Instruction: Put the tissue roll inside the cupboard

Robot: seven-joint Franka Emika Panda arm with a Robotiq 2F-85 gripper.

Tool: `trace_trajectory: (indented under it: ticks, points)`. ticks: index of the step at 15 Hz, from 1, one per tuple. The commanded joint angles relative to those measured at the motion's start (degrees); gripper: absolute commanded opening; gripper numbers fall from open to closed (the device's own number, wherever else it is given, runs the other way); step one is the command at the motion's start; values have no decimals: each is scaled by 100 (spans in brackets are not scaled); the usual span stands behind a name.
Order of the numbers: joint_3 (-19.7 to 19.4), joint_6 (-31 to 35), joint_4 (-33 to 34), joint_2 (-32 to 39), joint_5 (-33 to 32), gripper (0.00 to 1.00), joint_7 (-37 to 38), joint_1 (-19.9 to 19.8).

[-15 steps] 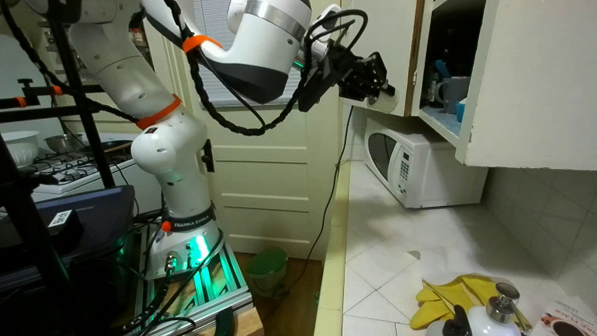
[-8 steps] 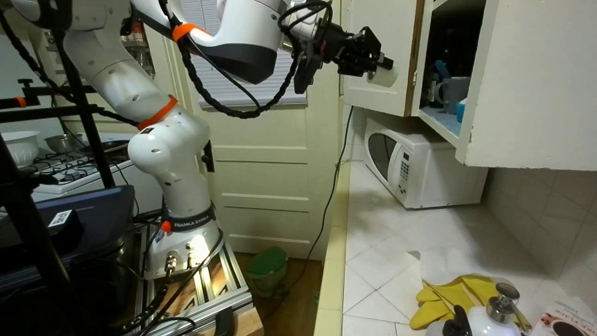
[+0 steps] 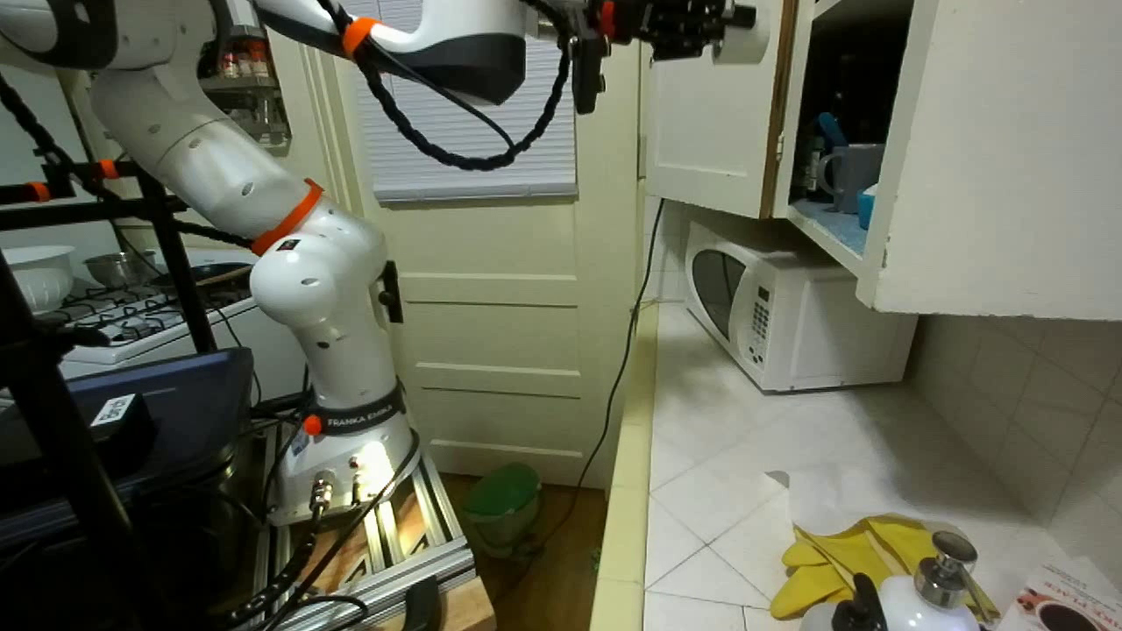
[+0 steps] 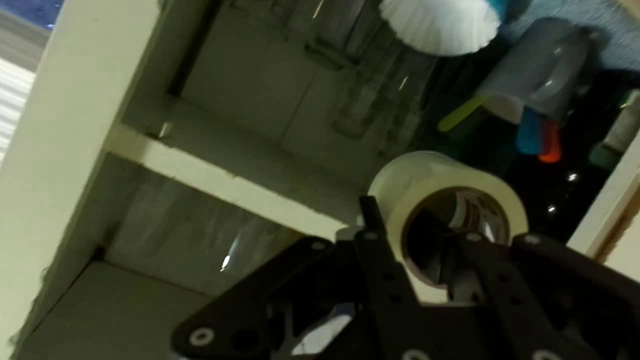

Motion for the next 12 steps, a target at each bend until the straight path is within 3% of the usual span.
trace_trajectory:
  ticks: [1,3,5,6,8,9,12]
  points:
    - [103,-1167,236,-292,-318,4,845,330]
    - [196,-1914,354,-316,-810,4,1526,429]
    - [129,-2247,540,-177,-1480,4,2017,619]
    - [178,-1989,384,-262,-954,17,1499,432]
    - [161,-2127,454,-230,-1233,17,1764,516]
    - [86,-2063,529,-176,-1267,4,1932,618]
    - [-281,-1889,900,145,-1033,4,2159,759]
